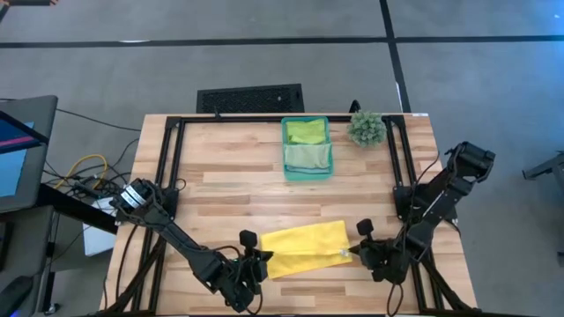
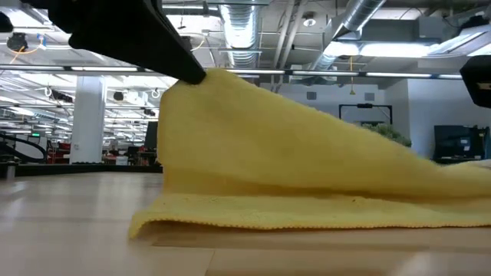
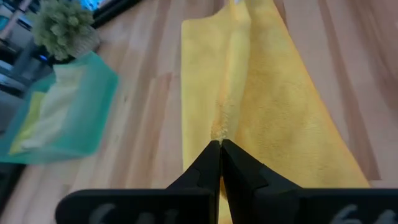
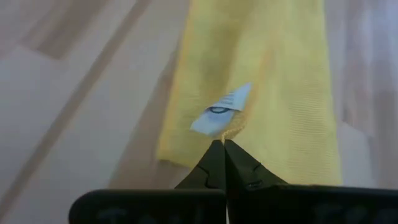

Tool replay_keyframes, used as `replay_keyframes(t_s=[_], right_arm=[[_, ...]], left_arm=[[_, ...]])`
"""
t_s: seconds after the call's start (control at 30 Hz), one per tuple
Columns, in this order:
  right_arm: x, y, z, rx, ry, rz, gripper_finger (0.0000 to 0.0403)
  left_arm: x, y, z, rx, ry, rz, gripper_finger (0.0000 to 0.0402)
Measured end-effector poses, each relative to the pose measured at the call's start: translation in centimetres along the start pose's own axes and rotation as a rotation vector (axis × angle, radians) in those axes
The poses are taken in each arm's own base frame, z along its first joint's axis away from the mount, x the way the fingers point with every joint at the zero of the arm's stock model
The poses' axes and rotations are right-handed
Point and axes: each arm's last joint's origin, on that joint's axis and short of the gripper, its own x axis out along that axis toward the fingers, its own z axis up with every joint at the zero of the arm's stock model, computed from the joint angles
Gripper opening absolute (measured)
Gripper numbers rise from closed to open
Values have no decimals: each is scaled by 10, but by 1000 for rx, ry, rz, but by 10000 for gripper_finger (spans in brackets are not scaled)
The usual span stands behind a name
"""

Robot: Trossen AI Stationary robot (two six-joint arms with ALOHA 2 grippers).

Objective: Fold microfiber towels
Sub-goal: Fold the yellow microfiber cloth

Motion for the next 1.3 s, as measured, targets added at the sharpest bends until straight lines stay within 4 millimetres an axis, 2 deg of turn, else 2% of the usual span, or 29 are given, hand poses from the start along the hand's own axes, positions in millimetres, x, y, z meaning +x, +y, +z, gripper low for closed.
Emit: replay_keyframes(t_s=[0.37,0.63,0.8,0.9,1.0,1.1,1.2,1.3], right_arm=[[-5,10,0,-20,3,100,7],[4,10,2,-24,-16,125,7],[12,10,-1,-31,23,140,7],[15,7,0,-41,21,106,7],[13,-1,2,-39,-19,-39,5],[11,-18,5,-34,-75,-327,6],[9,-38,7,-23,-108,-617,11],[11,-59,10,15,-104,-821,12]], left_arm=[[4,-5,0,-114,27,-95,2],[30,-18,-19,-29,132,-142,2],[32,-14,-21,9,146,-95,2],[28,-12,-12,65,103,-11,2],[26,-8,-4,121,47,102,2],[28,-1,-2,181,20,252,2],[35,13,-8,286,65,376,2],[44,32,-14,296,100,507,2]])
